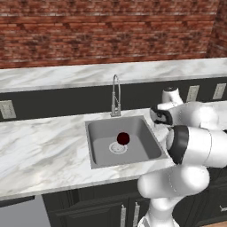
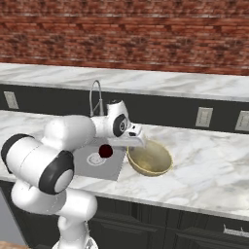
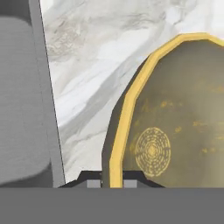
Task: Pick the mug and place it in the sink. Pick the bowl and place it in the open cabinet and then close the cabinet.
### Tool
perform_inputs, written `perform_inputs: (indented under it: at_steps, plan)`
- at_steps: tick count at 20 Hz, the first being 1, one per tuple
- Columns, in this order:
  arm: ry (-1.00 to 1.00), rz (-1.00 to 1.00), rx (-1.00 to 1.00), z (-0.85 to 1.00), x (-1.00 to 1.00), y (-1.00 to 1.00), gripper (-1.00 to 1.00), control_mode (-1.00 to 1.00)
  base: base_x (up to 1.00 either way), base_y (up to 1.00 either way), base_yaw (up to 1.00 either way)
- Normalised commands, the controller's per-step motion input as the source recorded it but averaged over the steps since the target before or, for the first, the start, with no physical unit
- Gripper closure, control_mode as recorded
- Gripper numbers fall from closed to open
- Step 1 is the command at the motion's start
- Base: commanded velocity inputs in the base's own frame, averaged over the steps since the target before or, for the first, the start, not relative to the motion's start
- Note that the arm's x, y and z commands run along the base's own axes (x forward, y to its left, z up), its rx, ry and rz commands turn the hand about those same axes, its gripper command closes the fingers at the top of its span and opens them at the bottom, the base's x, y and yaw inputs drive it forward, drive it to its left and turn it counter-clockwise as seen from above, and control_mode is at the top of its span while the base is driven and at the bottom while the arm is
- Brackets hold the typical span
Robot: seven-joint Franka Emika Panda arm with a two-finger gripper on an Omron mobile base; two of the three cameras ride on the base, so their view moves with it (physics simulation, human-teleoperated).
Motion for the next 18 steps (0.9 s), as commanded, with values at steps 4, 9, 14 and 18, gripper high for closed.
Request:
perform_inputs:
  at_steps: [4,9,14,18]
  plan:
    - [0.0,0.3,-0.27,1.0,-0.69,0.71,1.0,-1.0,0.0,0.0,0.0]
    - [0.03,0.41,-0.28,0.91,-0.73,0.84,1.0,-1.0,0.0,0.0,0.0]
    - [0.13,0.41,0.06,0.26,-0.38,0.12,1.0,-1.0,0.0,0.0,0.0]
    - [0.1,0.5,0.0,0.0,-0.19,0.62,1.0,-1.0,0.0,0.0,0.0]
